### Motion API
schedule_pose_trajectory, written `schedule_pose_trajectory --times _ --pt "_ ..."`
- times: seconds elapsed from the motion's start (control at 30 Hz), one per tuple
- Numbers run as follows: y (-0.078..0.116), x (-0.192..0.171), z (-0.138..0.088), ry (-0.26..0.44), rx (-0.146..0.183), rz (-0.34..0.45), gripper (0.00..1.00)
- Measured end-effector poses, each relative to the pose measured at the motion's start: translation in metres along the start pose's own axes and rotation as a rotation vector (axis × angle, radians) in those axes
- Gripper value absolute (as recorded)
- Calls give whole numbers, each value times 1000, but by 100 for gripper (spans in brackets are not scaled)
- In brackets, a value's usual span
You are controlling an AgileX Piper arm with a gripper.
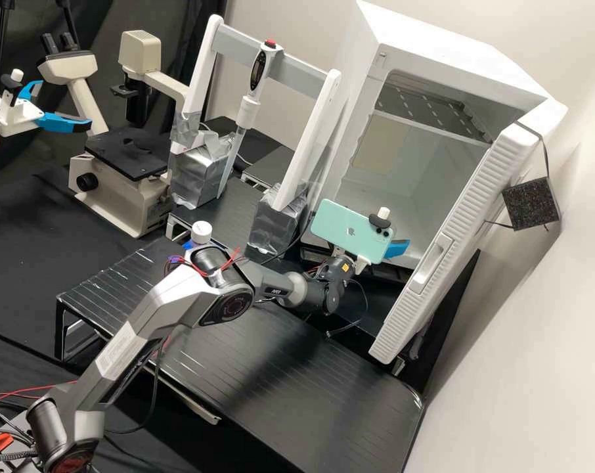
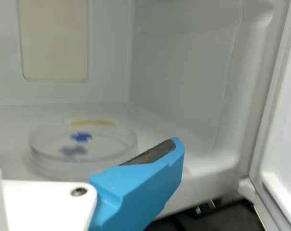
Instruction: Move the petri dish to the microscope
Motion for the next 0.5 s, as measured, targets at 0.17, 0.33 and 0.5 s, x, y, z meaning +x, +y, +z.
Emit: schedule_pose_trajectory --times 0.17,0.33,0.5 --pt "2 4 0 -12 -7 -6 100" --pt "6 7 -5 -11 -52 -21 100" --pt "6 8 -5 -10 -63 -27 100"
